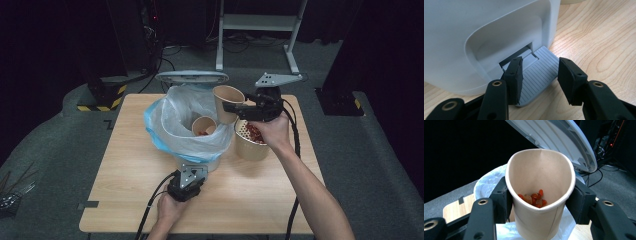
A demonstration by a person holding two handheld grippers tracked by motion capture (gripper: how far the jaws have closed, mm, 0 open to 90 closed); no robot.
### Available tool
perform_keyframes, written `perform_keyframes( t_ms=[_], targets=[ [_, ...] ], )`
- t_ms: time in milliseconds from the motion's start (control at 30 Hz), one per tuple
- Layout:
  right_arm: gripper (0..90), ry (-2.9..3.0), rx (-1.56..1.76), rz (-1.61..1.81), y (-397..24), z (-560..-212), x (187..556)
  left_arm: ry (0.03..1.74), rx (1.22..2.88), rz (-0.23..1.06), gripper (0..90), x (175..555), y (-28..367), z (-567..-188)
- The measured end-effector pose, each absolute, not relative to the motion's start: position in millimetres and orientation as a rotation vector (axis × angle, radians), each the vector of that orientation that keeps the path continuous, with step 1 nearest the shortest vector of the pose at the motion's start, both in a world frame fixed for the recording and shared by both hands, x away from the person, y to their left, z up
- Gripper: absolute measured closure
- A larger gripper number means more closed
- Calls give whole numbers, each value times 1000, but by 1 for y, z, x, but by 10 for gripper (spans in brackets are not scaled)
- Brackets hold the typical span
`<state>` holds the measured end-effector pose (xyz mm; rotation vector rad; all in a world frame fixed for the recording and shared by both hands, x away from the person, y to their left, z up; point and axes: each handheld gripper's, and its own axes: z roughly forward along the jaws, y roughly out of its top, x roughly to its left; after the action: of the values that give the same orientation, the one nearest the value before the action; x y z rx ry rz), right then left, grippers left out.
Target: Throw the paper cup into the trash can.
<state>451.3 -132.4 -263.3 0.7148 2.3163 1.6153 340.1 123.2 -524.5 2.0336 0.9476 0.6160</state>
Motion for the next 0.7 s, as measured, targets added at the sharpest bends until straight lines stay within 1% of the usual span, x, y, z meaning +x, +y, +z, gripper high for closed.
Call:
perform_keyframes(
  t_ms=[700],
  targets=[
    [430, 2292, 749, 1588, -114, -266, 471, 950, 2027, 612, 554, 340, 123, -525]
  ],
)
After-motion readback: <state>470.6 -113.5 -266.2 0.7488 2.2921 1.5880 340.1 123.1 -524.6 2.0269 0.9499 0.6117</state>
